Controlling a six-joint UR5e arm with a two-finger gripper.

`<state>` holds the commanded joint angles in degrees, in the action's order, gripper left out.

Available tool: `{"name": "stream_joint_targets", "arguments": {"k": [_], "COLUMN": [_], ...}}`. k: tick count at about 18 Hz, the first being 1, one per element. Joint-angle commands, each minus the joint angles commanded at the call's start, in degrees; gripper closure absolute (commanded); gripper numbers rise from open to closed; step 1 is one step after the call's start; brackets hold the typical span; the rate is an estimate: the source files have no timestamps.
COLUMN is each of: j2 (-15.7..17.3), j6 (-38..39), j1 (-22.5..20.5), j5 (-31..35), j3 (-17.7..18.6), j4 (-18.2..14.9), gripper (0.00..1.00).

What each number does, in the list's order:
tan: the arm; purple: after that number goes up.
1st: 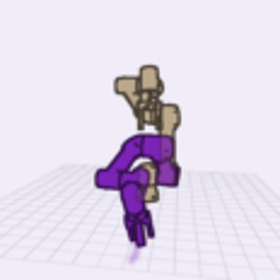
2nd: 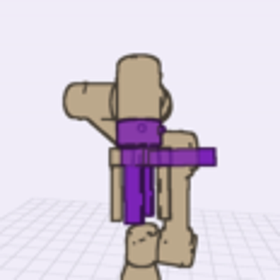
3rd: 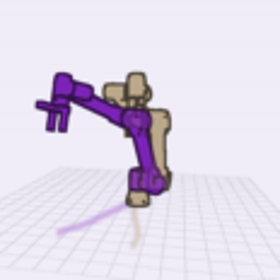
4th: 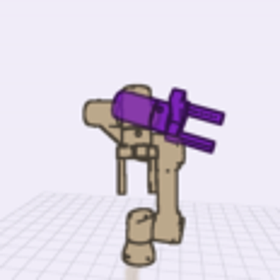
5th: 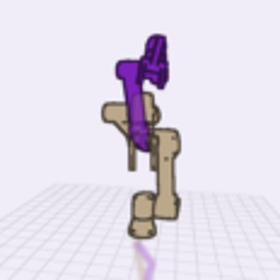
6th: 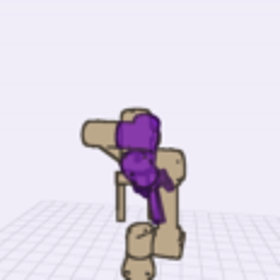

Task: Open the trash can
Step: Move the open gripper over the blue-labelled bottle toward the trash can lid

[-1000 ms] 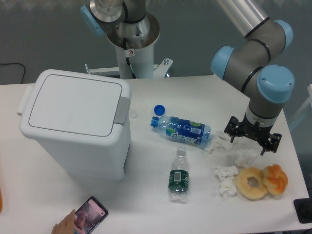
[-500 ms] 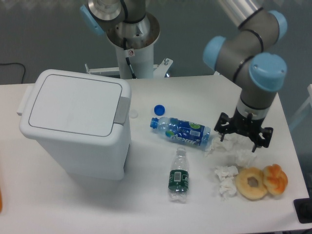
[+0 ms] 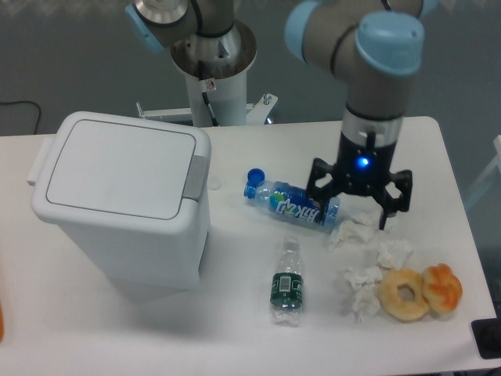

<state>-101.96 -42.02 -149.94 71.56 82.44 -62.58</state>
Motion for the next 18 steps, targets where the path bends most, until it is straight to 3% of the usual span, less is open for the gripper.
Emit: {"name": "stream_joint_targets", "arguments": {"k": [2, 3, 4, 8, 10, 18], "j2": [1.32, 2.20, 3.16, 7.91, 9.32, 10.12], "j6": [1.59, 1.86, 3.43, 9.77, 11.95, 16.88], "j1": [0.52, 1.31, 2.45, 5.88, 6.24, 7.03], "j5": [-1.68, -2.12, -2.12, -4.14, -5.80, -9.77], "j3": [0.70, 1.23, 2.27, 7.64, 8.43, 8.00], "j4": [-0.18, -0.35, -0.96, -5.62, -6.94, -6.68], "gripper": [0.78, 0.92, 0.98, 1.00, 1.00, 1.00]}}
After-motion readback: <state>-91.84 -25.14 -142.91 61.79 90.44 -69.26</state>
